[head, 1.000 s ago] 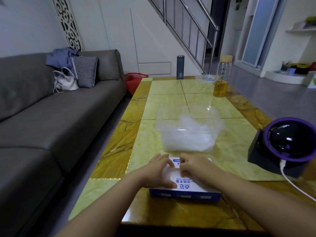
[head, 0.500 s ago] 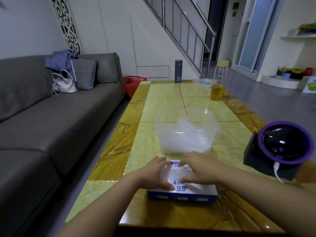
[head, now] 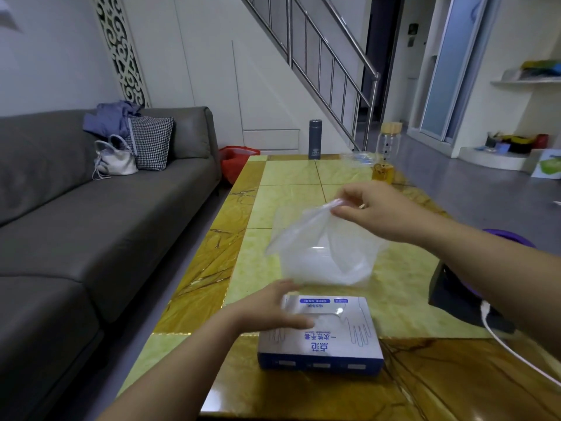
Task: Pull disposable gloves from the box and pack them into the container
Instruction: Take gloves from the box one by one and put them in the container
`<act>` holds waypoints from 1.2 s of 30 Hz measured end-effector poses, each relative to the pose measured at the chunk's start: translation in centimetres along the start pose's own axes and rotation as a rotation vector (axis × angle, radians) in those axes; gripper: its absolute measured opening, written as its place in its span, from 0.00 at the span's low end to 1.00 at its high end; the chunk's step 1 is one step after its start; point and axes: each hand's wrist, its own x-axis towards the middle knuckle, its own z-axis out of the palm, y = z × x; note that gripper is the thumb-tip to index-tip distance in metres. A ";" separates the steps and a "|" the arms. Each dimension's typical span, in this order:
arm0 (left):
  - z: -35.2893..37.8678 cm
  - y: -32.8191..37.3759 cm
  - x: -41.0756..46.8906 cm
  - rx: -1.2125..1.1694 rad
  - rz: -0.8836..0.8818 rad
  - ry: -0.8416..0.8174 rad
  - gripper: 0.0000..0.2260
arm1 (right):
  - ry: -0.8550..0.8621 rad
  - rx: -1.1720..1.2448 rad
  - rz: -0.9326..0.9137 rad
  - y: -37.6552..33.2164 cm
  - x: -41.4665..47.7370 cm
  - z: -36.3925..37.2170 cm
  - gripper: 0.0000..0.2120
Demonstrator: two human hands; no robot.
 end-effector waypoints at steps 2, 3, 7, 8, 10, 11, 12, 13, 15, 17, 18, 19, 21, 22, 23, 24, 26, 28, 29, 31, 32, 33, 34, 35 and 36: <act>-1.3 0.8 -0.5 -0.338 0.015 -0.036 0.34 | 0.002 0.001 0.026 0.2 -0.1 -0.3 0.09; -1.8 1.1 -0.5 -0.504 0.032 -0.051 0.32 | 0.003 0.007 0.041 0.3 -0.2 -0.2 0.10; -2.8 2.9 0.0 -0.994 0.074 0.062 0.22 | -0.054 0.041 0.099 0.3 -0.7 0.5 0.10; -2.8 3.4 0.3 -1.049 0.078 0.105 0.22 | -0.074 0.048 0.115 0.3 -0.8 0.8 0.10; -2.6 4.4 1.0 -1.108 0.074 0.197 0.18 | -0.100 0.067 0.143 0.3 -0.9 1.5 0.12; -2.6 4.8 1.3 -1.134 0.067 0.241 0.14 | -0.095 0.091 0.158 0.3 -1.0 1.8 0.12; -2.5 5.2 1.5 -1.164 0.061 0.282 0.10 | -0.071 0.133 0.182 0.5 -1.1 2.1 0.11; -2.6 5.4 1.7 -1.211 0.064 0.313 0.07 | -0.038 0.194 0.231 0.5 -1.3 2.4 0.13; -3.1 5.9 2.0 -1.326 0.095 0.345 0.09 | 0.005 0.459 0.430 0.8 -2.1 3.1 0.25; -3.7 6.1 2.1 -1.422 0.131 0.360 0.13 | -0.033 0.869 0.683 1.0 -2.9 4.0 0.31; -4.0 6.3 2.2 -1.461 0.141 0.379 0.13 | -0.062 1.038 0.774 1.2 -3.3 4.5 0.32; -4.2 6.5 2.4 -1.501 0.151 0.397 0.13 | -0.083 1.167 0.824 1.2 -3.6 4.8 0.32; -4.5 7.1 2.6 -1.585 0.167 0.434 0.10 | -0.057 1.367 0.812 1.0 -3.6 5.5 0.31; -4.6 7.3 2.8 -1.618 0.175 0.455 0.09 | -0.011 1.454 0.767 0.8 -3.3 5.8 0.34; -4.7 7.6 3.0 -1.647 0.184 0.468 0.08 | 0.059 1.524 0.699 0.5 -2.8 5.8 0.38; -4.8 7.9 3.2 -1.670 0.191 0.473 0.08 | 0.140 1.554 0.623 0.3 -2.2 5.7 0.42; -5.1 8.3 3.6 -1.663 0.227 0.471 0.09 | 0.291 1.482 0.483 -0.4 -0.8 4.9 0.40; -5.8 8.5 4.1 -1.598 0.326 0.457 0.12 | 0.362 1.266 0.360 -0.9 0.7 3.4 0.26; -6.3 8.3 4.4 -1.572 0.382 0.449 0.14 | 0.354 1.162 0.296 -1.0 1.4 2.5 0.23; -7.7 7.8 4.7 -1.565 0.433 0.413 0.20 | 0.302 1.040 0.175 -0.7 2.9 0.6 0.23; -8.3 7.3 4.8 -1.572 0.428 0.419 0.23 | 0.275 1.021 0.138 -0.3 3.4 -0.2 0.25; -8.8 6.7 4.9 -1.588 0.408 0.448 0.23 | 0.250 1.010 0.117 0.2 3.8 -0.9 0.27; -9.1 5.8 5.0 -1.606 0.375 0.503 0.19 | 0.225 0.980 0.112 1.0 4.2 -1.2 0.29; -9.1 5.0 5.1 -1.621 0.327 0.580 0.13 | 0.200 0.921 0.120 1.8 4.4 -1.4 0.30; -9.1 4.1 5.2 -1.626 0.252 0.674 0.07 | 0.170 0.834 0.136 2.7 4.6 -1.1 0.30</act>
